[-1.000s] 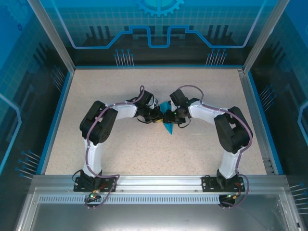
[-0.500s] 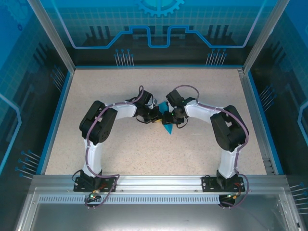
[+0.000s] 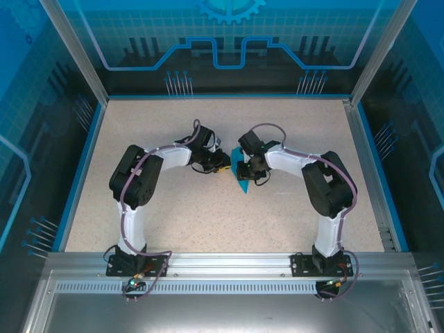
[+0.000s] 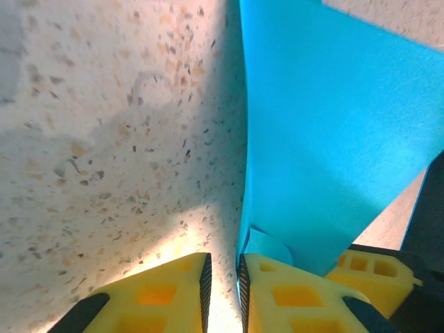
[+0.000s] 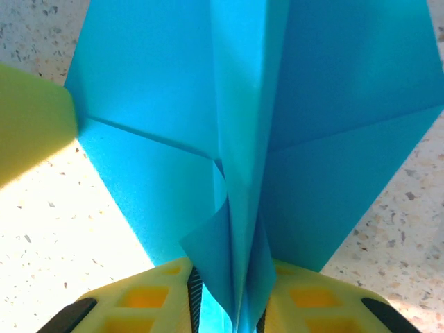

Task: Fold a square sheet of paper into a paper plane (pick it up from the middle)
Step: Move a paper plane to the center of the table.

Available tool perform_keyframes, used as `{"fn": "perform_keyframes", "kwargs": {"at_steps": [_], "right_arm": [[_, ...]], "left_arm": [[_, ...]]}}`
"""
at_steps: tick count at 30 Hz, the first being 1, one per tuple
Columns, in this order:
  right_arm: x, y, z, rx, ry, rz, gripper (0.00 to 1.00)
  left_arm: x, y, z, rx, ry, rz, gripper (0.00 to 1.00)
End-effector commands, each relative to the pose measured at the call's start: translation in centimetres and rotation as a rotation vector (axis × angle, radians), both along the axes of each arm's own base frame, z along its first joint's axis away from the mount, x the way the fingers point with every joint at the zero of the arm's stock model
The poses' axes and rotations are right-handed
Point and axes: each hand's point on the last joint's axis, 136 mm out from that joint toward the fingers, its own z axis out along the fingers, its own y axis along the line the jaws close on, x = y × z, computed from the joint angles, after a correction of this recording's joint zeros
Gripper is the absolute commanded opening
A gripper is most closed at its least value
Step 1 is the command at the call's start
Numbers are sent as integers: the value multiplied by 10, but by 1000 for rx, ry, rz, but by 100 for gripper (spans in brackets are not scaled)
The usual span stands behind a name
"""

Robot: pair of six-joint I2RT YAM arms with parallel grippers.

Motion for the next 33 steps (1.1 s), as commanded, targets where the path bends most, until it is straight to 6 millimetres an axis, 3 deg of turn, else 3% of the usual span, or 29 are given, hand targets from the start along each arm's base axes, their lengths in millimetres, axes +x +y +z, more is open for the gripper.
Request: {"fn": "perform_keyframes", "kwargs": {"at_steps": [1,7,16,23,28,33], "right_arm": [[-2,9,-1,-10,8,15,30],[2,8,-2,-35,-1,9,36],[16,1,4,-102,-28,-55,36],[16,0,2,-112,-20,-73,32],[24,3,12,-100,-52,-93,32],[29,2,14,-117,-66,-110,26]], "left_arm": [[-6,8,-2,24,19,3,21],[-6,5,-9,16,39,-6,22],[-7,5,-7,20,39,-11,22],[-8,6,-7,23,39,-11,22],[-7,6,-6,22,40,-8,22],[-9,7,-7,29,43,-5,22]]}}
